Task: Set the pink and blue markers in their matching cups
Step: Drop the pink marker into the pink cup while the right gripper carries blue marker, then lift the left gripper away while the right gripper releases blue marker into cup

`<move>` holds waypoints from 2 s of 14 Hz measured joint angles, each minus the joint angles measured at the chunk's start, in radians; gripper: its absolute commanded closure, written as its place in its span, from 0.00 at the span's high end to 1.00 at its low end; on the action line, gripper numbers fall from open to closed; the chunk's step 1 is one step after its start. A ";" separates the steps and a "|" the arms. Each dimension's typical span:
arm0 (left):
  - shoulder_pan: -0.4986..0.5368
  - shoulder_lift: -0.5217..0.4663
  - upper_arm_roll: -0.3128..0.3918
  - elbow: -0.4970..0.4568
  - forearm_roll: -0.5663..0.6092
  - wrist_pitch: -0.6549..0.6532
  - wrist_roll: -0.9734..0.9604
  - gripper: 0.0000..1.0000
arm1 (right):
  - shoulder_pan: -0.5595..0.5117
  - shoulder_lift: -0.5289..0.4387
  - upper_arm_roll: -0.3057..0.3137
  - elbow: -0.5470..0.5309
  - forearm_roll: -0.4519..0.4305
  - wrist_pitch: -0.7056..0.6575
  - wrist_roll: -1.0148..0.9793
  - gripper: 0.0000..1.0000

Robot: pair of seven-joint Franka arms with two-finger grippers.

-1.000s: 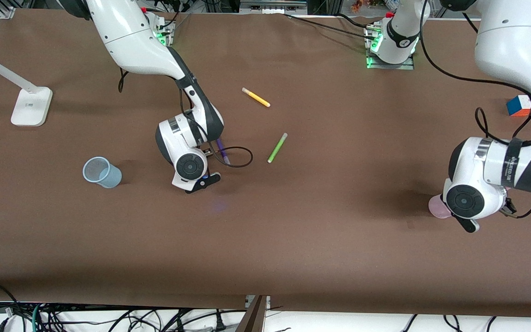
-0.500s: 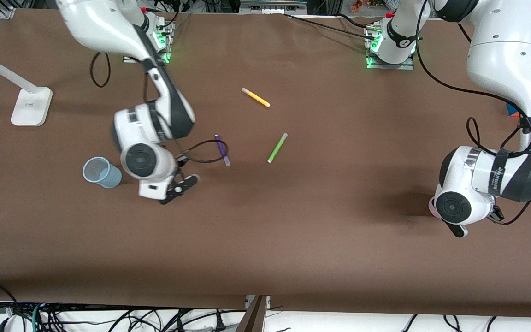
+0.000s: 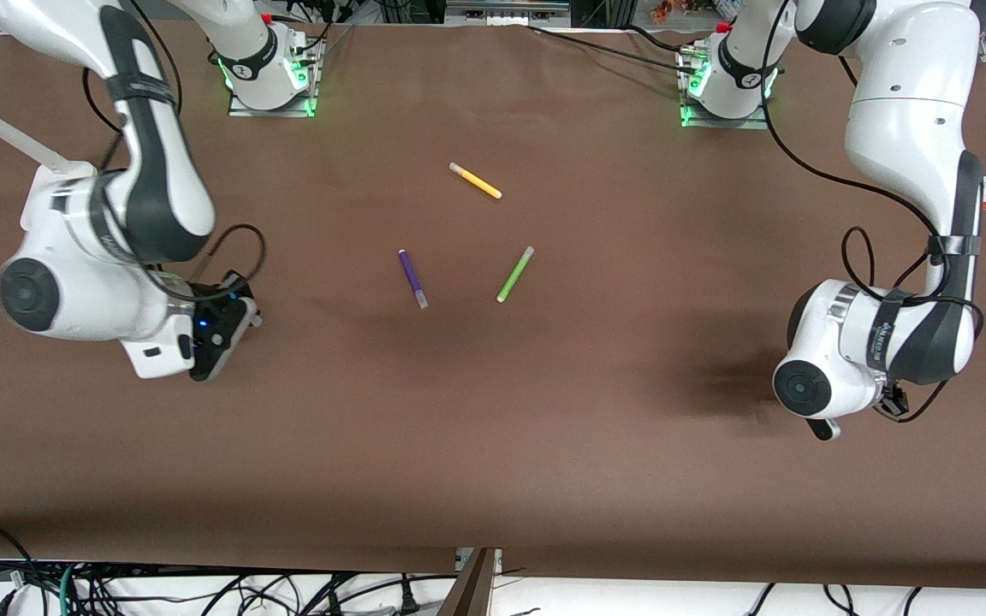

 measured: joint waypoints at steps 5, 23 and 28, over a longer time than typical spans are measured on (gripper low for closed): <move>-0.010 -0.031 -0.009 0.048 -0.009 -0.036 -0.004 1.00 | -0.161 -0.002 0.000 0.026 0.084 -0.094 -0.399 0.00; 0.007 -0.703 -0.011 -0.151 -0.872 -0.137 -0.677 1.00 | -0.296 0.123 0.002 -0.021 0.158 -0.111 -0.884 1.00; 0.021 -0.823 -0.009 -0.345 -0.903 -0.011 -0.687 1.00 | -0.302 0.111 0.005 -0.001 0.169 -0.110 -0.696 1.00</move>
